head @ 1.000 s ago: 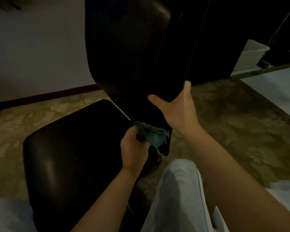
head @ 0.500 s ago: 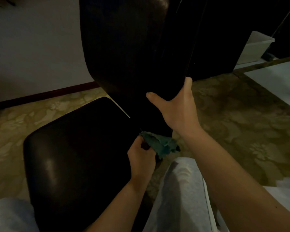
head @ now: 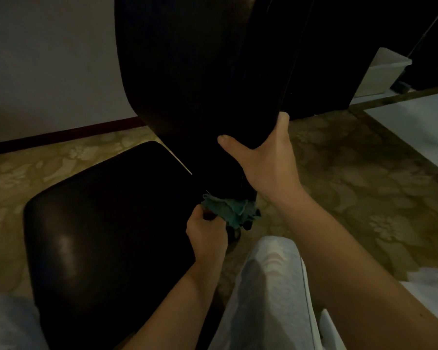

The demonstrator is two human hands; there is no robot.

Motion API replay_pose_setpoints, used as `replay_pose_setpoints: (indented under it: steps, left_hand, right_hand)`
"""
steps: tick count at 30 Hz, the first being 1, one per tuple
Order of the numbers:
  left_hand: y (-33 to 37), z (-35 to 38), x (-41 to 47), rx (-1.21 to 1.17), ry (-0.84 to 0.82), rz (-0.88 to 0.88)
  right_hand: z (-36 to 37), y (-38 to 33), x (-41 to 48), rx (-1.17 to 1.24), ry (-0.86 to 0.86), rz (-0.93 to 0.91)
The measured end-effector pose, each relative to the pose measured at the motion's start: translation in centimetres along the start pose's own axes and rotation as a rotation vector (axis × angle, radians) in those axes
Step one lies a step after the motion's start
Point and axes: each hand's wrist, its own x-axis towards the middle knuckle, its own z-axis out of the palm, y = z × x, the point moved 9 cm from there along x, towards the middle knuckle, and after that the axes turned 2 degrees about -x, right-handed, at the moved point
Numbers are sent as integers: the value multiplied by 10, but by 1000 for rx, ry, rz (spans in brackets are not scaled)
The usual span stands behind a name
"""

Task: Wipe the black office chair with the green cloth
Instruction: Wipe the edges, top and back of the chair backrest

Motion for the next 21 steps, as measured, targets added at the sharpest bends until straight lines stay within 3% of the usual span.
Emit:
replay_pose_setpoints:
  steps: [5,12,21]
  left_hand:
    - [16,-9,-4,-40,23,77]
    - [-32,43,-1,-80,69,-224]
    - [21,-8,6,-44,13,123]
  right_hand:
    - [1,-1,-1,7,20,-14]
    - [1,0,3,79,-46,27]
    - [3,1,5,37,-9,3]
